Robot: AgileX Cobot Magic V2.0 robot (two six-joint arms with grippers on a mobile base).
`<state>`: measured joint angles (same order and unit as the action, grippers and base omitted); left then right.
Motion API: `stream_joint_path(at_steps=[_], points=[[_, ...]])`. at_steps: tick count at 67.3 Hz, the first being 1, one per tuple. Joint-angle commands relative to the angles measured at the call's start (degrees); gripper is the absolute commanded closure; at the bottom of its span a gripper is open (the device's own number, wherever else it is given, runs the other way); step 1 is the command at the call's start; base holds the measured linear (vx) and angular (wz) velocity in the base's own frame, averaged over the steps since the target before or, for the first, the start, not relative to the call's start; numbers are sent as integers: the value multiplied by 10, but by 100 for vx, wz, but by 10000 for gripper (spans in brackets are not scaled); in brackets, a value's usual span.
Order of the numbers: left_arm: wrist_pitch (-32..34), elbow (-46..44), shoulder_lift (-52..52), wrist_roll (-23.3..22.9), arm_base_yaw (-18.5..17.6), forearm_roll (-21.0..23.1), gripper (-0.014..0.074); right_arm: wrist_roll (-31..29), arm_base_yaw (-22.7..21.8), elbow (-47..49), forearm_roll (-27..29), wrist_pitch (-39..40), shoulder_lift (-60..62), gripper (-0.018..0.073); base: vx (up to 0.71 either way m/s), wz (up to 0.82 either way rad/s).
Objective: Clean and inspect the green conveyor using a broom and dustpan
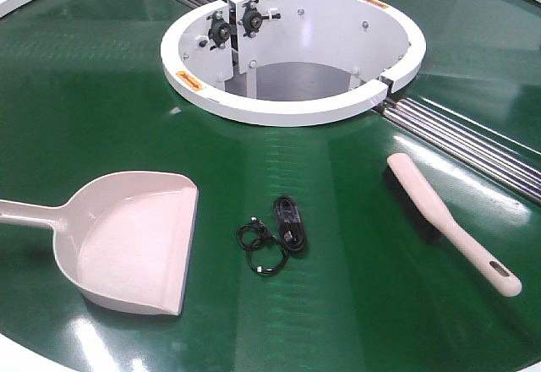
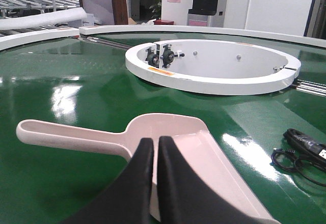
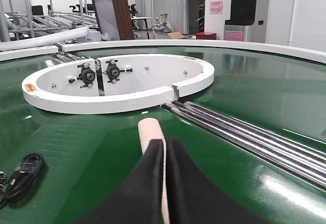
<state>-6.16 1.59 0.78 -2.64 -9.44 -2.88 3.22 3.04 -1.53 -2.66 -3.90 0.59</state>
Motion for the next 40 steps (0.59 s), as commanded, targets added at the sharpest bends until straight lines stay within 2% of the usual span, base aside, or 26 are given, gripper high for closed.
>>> stream_joint_path(at_steps=[1, 40], points=[[41, 18, 7, -4, 0, 1, 603, -4, 1, -12, 0, 43, 10, 569, 0, 0], [41, 18, 7, -4, 0, 1, 603, -3, 1, -12, 1, 43, 10, 569, 0, 0]])
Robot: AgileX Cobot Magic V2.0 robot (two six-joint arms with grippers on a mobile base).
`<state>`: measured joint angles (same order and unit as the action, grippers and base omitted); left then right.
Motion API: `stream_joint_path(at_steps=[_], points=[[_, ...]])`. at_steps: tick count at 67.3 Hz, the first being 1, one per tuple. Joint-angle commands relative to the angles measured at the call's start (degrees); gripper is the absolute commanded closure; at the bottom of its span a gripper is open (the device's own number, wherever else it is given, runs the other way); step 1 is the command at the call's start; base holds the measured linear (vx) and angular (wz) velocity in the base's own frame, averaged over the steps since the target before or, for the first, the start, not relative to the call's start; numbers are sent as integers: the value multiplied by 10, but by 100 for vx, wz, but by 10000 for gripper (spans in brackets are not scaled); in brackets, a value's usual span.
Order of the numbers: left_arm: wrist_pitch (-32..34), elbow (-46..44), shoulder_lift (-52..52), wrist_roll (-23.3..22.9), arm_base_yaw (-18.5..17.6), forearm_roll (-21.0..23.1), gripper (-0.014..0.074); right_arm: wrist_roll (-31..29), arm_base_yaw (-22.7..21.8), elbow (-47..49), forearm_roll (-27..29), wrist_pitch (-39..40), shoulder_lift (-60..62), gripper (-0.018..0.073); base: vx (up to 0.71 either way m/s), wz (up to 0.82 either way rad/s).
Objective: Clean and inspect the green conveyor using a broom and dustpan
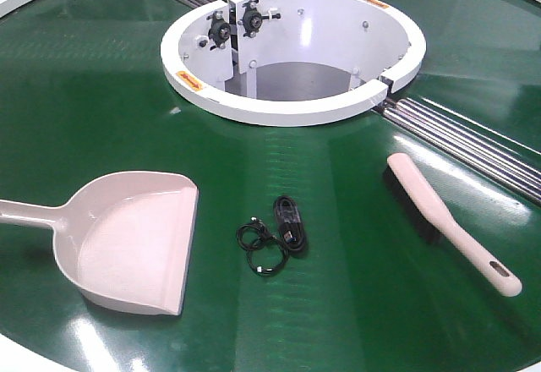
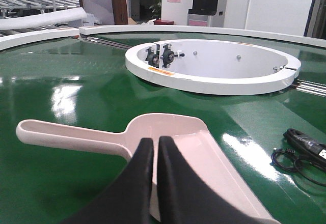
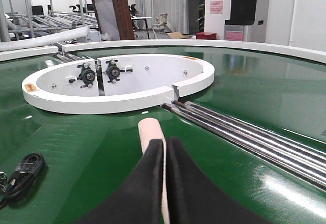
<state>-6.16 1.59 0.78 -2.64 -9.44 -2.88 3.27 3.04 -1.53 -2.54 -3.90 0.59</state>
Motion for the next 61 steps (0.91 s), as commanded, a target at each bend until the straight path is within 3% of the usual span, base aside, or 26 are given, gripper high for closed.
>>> stream_joint_path(at_steps=[1, 26, 34, 45, 61], points=[[41, 18, 7, -4, 0, 1, 603, -3, 1, -12, 0, 43, 10, 569, 0, 0], [42, 17, 7, -4, 0, 1, 604, -3, 1, -12, 0, 43, 10, 569, 0, 0], [85, 6, 7, -6, 0, 5, 604, -3, 1, -12, 0, 43, 10, 569, 0, 0], [78, -82, -17, -3, 0, 5, 604, -3, 1, -12, 0, 43, 10, 569, 0, 0], [-31, -252, -175, -3, 0, -12, 604, -3, 1, -12, 0, 43, 10, 569, 0, 0]])
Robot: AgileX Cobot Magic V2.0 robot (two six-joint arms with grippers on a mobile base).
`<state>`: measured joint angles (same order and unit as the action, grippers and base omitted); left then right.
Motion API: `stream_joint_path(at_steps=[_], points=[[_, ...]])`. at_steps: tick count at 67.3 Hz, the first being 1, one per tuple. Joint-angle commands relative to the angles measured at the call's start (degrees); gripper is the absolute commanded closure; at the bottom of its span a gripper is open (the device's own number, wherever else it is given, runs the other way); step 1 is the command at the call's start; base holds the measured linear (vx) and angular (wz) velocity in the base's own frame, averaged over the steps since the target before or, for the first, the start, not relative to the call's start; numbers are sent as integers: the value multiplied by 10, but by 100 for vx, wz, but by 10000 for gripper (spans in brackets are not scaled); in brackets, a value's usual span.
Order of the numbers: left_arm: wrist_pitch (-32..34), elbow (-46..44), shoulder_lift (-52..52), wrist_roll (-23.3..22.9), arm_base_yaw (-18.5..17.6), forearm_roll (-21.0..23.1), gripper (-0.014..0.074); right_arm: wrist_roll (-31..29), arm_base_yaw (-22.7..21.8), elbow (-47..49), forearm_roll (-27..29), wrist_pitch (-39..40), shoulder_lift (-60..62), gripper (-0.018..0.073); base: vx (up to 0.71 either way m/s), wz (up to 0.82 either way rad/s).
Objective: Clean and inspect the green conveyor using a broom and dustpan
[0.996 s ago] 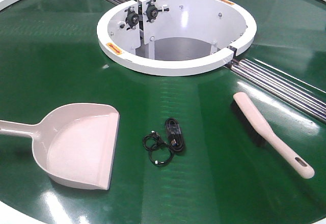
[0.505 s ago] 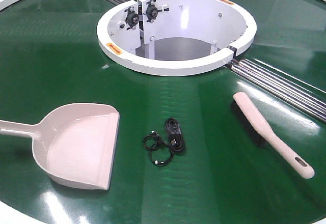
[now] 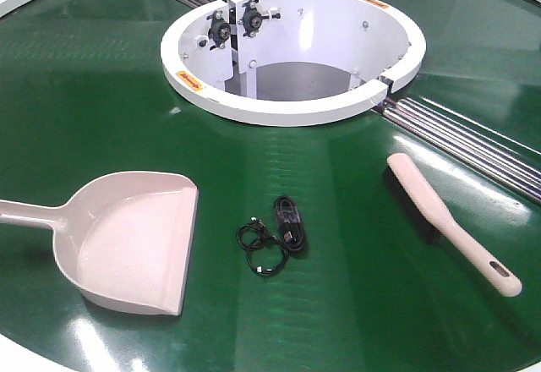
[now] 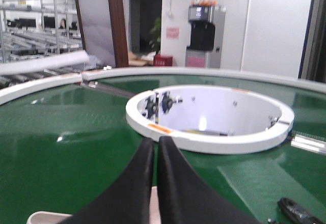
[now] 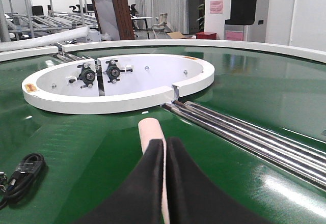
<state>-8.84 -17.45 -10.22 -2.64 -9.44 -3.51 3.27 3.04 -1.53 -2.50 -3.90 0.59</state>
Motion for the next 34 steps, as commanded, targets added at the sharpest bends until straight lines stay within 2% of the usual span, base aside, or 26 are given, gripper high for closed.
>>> stream_joint_path(at_steps=[1, 8, 17, 34], points=[[-16, -72, -80, -3, 0, -6, 604, -3, 1, -12, -1, 43, 10, 569, 0, 0], [-54, -116, -152, -3, 0, -6, 604, -3, 1, -12, -1, 43, 10, 569, 0, 0], [-86, -129, -225, -4, 0, -4, 604, -3, 1, -12, -1, 43, 10, 569, 0, 0], [-103, -129, -286, -6, 0, -3, 604, -3, 1, -12, -1, 43, 10, 569, 0, 0]])
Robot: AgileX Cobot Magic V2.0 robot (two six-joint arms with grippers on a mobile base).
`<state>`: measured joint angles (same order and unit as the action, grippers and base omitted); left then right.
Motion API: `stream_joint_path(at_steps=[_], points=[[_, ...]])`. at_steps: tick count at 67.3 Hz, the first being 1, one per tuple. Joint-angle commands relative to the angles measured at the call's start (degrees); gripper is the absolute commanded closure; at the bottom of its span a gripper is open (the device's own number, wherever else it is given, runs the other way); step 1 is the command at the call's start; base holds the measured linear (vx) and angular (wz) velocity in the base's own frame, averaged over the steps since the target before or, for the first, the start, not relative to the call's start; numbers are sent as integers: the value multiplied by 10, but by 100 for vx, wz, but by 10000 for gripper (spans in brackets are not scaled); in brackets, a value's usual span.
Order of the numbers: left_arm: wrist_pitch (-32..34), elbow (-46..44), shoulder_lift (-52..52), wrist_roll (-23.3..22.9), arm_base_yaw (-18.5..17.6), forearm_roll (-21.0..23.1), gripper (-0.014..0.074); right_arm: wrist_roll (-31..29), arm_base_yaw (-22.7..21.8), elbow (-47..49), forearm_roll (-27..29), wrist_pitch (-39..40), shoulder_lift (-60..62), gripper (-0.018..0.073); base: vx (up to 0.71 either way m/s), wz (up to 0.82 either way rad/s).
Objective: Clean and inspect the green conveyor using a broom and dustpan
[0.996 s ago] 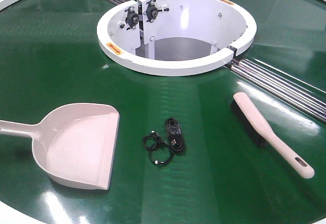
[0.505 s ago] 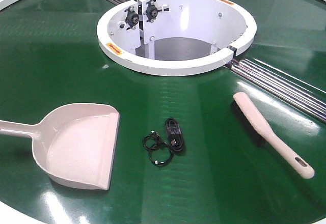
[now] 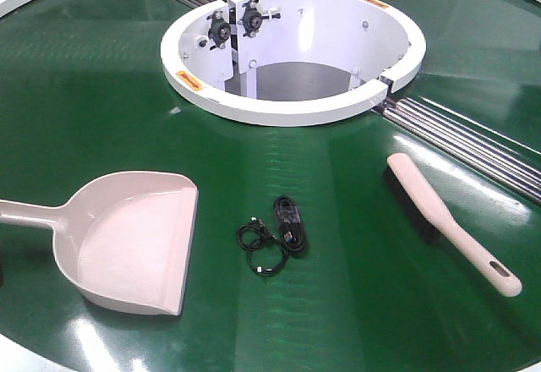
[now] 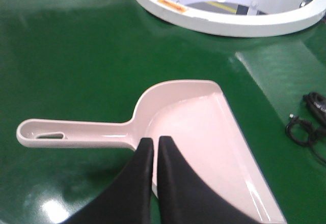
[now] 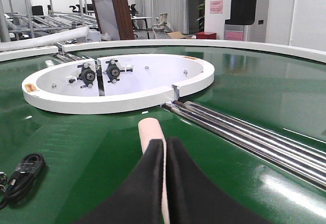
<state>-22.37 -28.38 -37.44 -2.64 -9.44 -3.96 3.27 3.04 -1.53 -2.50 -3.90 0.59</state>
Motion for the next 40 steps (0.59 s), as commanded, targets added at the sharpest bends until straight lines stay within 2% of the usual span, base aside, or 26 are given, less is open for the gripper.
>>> stream_joint_path(at_steps=[1, 12, 20, 40], points=[[30, -19, -15, -6, 0, 2, 604, -3, 1, -12, -1, 43, 10, 569, 0, 0], [29, -20, -25, -6, 0, 1, 579, -3, 1, -12, -1, 43, 10, 569, 0, 0], [29, -20, -25, -4, 0, 1, 501, -3, 1, -12, -1, 43, 10, 569, 0, 0], [30, -20, -25, -4, 0, 1, 88, -3, 1, -12, -1, 43, 10, 569, 0, 0]])
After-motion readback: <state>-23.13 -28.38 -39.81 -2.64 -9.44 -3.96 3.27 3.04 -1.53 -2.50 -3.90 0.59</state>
